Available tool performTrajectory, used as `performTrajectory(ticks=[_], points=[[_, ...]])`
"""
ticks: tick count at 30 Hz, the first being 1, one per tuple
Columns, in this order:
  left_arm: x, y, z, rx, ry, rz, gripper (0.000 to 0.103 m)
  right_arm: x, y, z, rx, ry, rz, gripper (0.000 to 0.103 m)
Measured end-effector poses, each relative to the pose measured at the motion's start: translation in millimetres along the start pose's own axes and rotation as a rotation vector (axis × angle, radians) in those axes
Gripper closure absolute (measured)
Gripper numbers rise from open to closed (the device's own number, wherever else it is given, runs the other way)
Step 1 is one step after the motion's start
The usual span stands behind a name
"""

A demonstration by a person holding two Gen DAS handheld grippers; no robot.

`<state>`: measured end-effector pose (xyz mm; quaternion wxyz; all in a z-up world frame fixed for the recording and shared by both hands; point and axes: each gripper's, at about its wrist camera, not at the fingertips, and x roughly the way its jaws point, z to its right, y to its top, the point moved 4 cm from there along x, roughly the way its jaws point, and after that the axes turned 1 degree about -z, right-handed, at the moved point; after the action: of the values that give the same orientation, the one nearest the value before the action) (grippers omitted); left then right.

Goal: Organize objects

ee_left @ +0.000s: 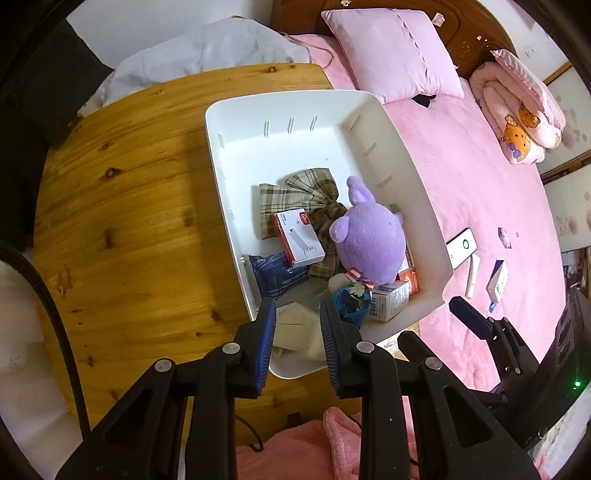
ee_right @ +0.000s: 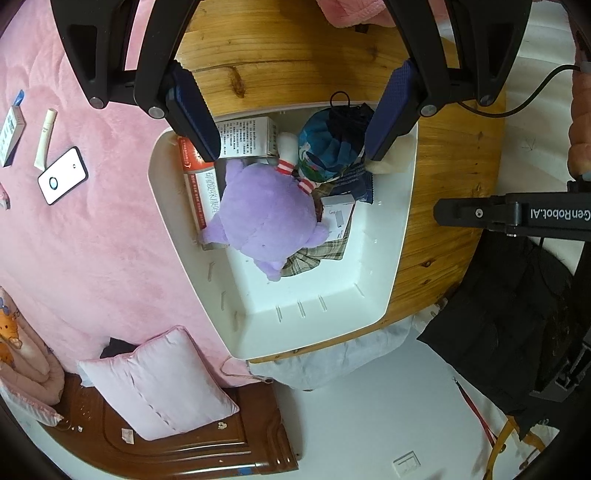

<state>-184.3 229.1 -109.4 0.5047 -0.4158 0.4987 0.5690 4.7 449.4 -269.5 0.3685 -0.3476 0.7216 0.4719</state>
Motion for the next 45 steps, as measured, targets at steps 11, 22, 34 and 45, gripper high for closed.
performTrajectory(ticks=[11, 22, 34, 45], points=[[-7, -19, -17, 0.004, 0.174, 0.026, 0.044, -15, 7, -11, -0.039, -0.012, 0.018, 0.022], [-35, -57, -52, -0.048, 0.226, 0.104, 0.034, -37, 19, -53, -0.071, 0.014, -0.008, 0.021], [-78, -102, -104, -0.16, 0.233, 0.175, 0.03, -59, 3, -117, -0.144, -0.034, -0.027, 0.021], [-130, -109, -124, -0.155, 0.242, 0.38, 0.026, -89, 5, -160, -0.194, -0.092, 0.081, 0.019]])
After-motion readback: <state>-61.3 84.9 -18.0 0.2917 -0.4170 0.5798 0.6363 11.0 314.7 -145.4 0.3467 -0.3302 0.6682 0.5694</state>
